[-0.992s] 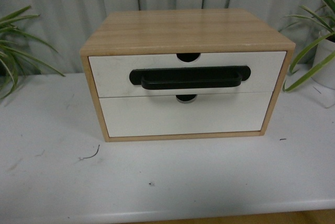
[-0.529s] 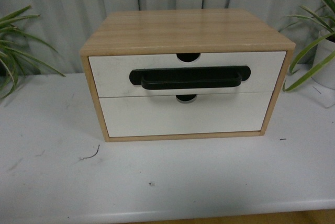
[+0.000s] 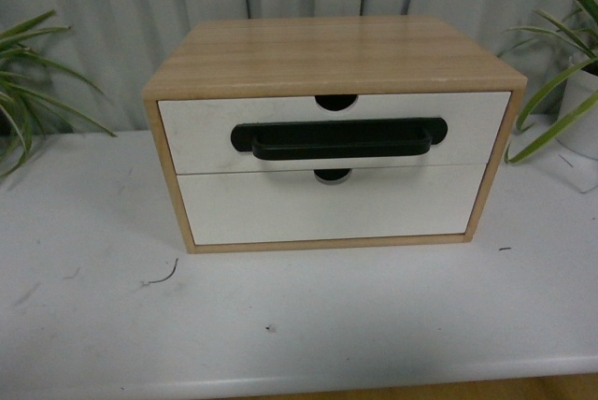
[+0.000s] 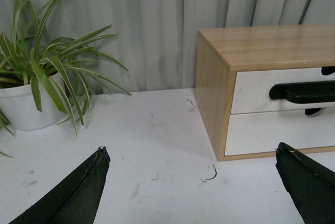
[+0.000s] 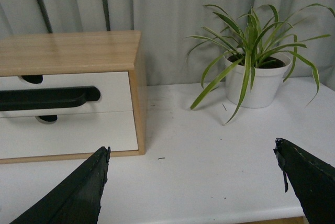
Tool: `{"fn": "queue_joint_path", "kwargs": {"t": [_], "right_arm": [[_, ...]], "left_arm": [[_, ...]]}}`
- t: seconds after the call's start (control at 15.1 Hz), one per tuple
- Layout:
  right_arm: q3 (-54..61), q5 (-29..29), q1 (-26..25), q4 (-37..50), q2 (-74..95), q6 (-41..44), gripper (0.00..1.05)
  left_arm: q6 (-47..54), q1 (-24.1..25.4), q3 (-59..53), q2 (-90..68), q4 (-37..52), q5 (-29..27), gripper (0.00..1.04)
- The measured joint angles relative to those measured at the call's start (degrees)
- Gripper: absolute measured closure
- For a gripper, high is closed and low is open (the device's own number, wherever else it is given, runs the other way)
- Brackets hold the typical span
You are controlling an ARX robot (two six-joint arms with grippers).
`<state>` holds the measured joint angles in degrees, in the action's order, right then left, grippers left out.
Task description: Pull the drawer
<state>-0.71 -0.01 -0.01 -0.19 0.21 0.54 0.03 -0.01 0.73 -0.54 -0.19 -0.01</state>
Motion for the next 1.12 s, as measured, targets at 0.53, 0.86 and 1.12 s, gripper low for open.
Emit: {"fn": "queue_joint_path", "kwargs": {"t": [0.53, 0.86, 1.12], "right_arm": [[0.0, 0.0, 0.0, 0.0, 0.0, 0.0, 0.06], [0.0, 0.0, 0.0, 0.0, 0.0, 0.0, 0.06], [-4.7, 19.5, 4.2, -6.8, 12.2, -8.0, 0.06]], "left_arm": [[0.0, 0.0, 0.0, 0.0, 0.0, 0.0, 0.07], [0.0, 0.0, 0.0, 0.0, 0.0, 0.0, 0.07], [-0.7, 0.1, 3.6, -7.5, -4.6, 10.0, 0.07]]}}
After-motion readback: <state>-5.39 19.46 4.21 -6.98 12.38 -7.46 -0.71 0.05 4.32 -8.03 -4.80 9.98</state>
